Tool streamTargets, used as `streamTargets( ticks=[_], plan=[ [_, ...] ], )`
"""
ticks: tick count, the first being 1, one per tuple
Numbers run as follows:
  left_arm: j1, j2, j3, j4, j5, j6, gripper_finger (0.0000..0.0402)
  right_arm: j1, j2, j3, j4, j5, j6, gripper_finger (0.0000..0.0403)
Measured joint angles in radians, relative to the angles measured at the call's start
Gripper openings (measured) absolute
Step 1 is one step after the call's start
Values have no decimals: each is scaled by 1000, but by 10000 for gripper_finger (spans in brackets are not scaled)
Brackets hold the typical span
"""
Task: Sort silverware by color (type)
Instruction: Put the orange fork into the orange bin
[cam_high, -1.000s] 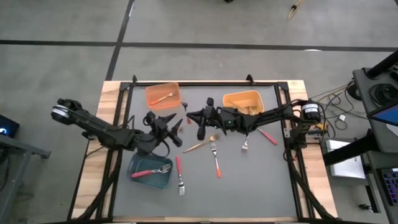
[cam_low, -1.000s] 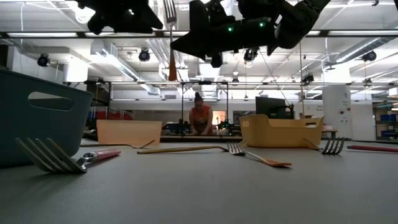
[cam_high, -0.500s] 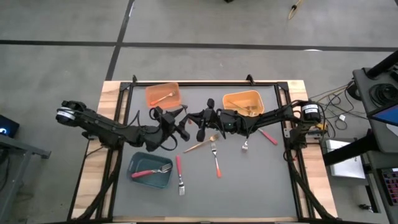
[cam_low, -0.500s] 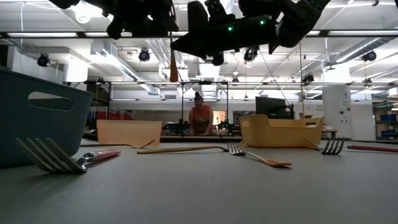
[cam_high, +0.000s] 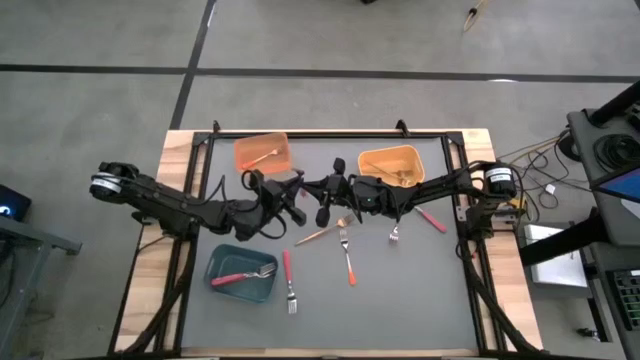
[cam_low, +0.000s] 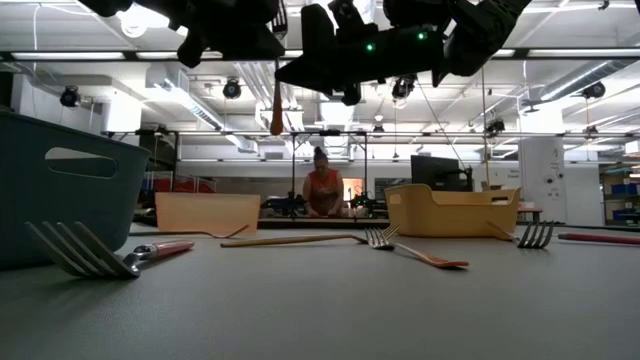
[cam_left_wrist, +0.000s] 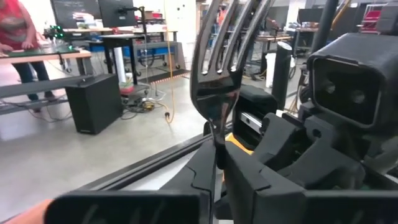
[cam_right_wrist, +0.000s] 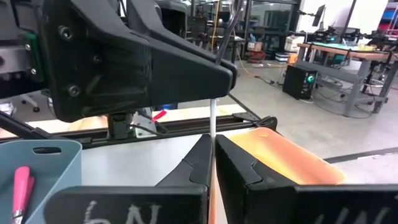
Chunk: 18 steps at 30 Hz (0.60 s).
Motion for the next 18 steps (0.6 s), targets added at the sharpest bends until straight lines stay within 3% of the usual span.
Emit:
streamTargets(
  ticks=[7,18],
  plan=[
    [0,-1,0,0,-2,-37,3,0,0,0,-17,-1,5,28],
    [0,-48,0,-22,-2,26,1,-5,-33,0,-107,-3,11,147]
  ],
)
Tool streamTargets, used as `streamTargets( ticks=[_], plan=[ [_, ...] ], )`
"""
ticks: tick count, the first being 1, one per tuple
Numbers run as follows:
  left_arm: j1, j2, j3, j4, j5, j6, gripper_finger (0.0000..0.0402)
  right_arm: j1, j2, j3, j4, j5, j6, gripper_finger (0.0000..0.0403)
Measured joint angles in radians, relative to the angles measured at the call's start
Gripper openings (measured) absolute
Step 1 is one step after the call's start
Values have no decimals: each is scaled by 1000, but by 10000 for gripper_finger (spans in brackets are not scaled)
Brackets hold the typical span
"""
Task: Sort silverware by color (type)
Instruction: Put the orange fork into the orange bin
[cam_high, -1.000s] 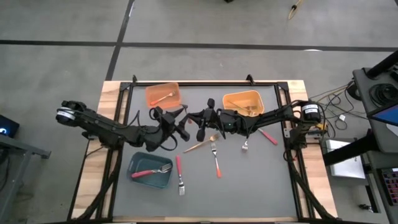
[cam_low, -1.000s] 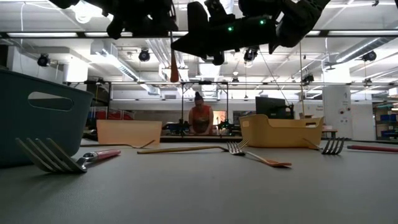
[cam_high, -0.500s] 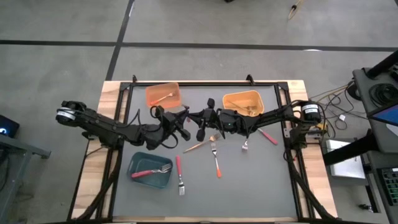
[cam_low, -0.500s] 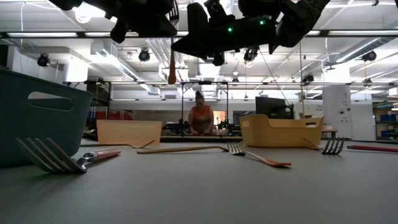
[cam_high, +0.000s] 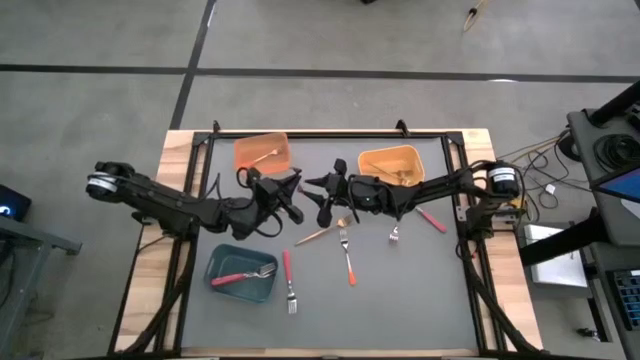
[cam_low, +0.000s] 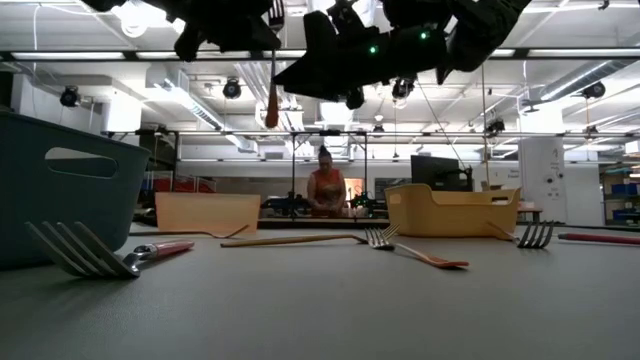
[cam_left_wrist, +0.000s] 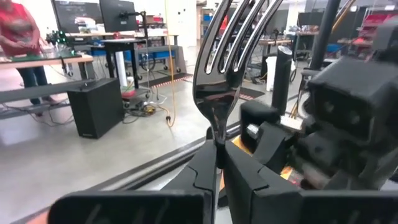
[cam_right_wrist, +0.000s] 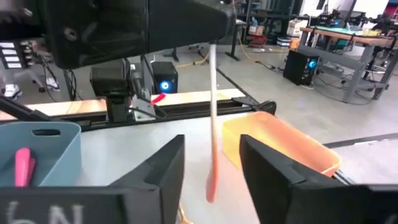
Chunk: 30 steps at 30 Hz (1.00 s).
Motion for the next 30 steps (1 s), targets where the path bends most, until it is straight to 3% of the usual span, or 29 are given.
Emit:
streamTargets(
  ticks=[5,10,15,20,23,26,30],
  plan=[
    [8,-73,0,-82,0,46,1,-2,-69,0,-100,3,-40,181],
    [47,-163,0,-227,9,72,0,-7,-144,0,-200,3,-88,191],
    [159,-256,0,-425,113,54,0,-7,-188,0,-278,3,-106,189],
    [353,-322,0,-548,284,56,0,-7,-197,0,-326,3,-105,189],
    [513,-329,20,-577,468,65,0,-7,-197,0,-347,3,-104,186],
    [666,-302,81,-667,632,79,0,-7,-197,0,-364,3,-104,183],
    [823,-223,174,-828,745,156,0,-7,-197,0,-379,3,-104,183]
  ],
)
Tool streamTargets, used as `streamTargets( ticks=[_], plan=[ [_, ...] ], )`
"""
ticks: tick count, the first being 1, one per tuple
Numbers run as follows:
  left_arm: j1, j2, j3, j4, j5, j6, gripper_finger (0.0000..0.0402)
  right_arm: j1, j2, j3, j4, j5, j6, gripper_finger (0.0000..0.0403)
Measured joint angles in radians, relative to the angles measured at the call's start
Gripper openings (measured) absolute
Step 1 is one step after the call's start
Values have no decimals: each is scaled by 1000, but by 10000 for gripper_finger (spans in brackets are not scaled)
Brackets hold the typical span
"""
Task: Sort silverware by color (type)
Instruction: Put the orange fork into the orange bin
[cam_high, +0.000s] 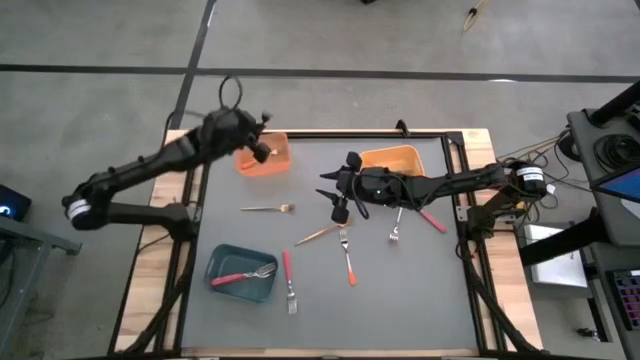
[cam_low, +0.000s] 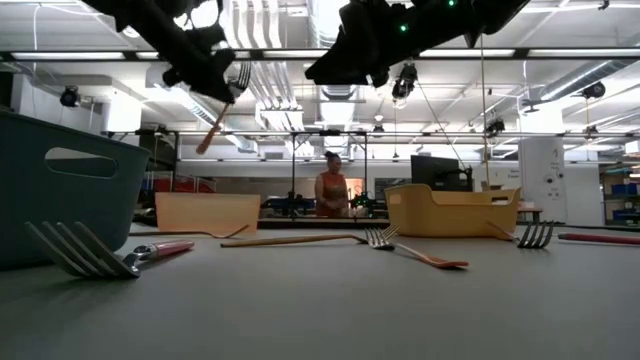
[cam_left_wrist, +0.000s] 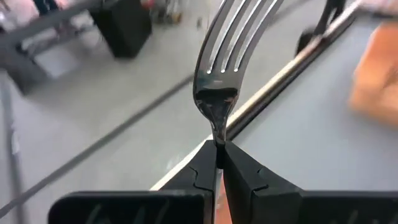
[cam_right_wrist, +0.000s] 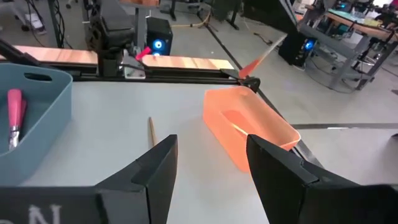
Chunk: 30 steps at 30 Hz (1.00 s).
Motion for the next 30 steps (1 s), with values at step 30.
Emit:
streamTargets(
  ticks=[30],
  plan=[
    [225,618,484,-706,231,533,0,-14,2,0,-45,0,-90,180]
  ],
)
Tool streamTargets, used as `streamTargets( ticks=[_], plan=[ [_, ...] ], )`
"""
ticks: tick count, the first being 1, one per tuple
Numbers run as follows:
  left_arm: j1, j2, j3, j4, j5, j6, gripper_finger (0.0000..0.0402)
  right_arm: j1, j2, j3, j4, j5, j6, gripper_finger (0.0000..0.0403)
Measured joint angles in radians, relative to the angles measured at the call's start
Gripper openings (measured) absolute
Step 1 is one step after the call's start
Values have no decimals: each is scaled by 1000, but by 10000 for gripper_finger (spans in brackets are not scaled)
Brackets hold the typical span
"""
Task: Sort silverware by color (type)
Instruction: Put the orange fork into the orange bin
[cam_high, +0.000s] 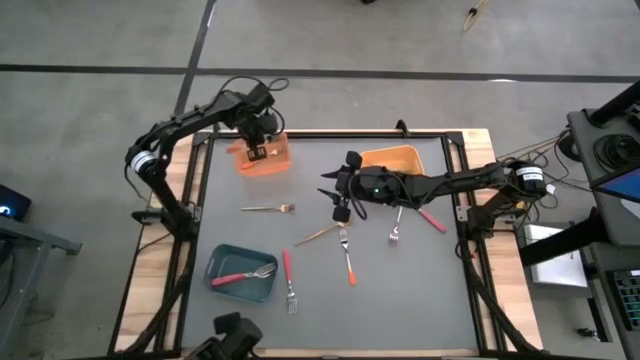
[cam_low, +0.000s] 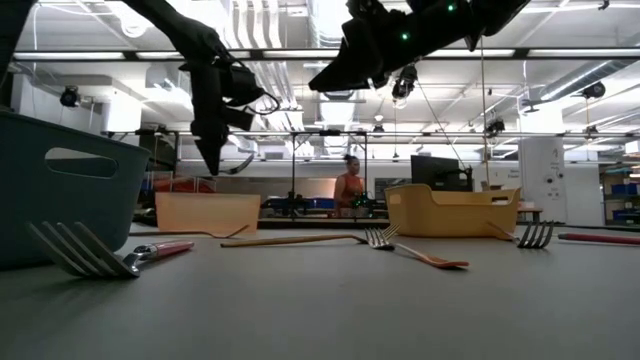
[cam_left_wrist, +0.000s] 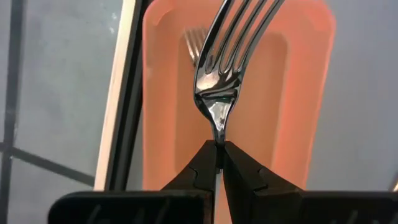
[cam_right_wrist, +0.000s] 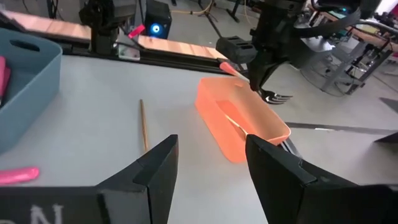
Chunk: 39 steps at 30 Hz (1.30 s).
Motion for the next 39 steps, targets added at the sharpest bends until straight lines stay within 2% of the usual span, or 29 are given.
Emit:
streamTargets(
  ticks=[17,28,39],
  plan=[
    [1,3,-33,43,66,-11,0,-21,0,0,-6,-1,-33,178],
    [2,3,-37,155,100,-23,0,-21,1,0,-23,-5,-16,175],
    [5,4,-42,139,106,-23,0,-21,1,-14,-23,-5,-17,171]
  ],
)
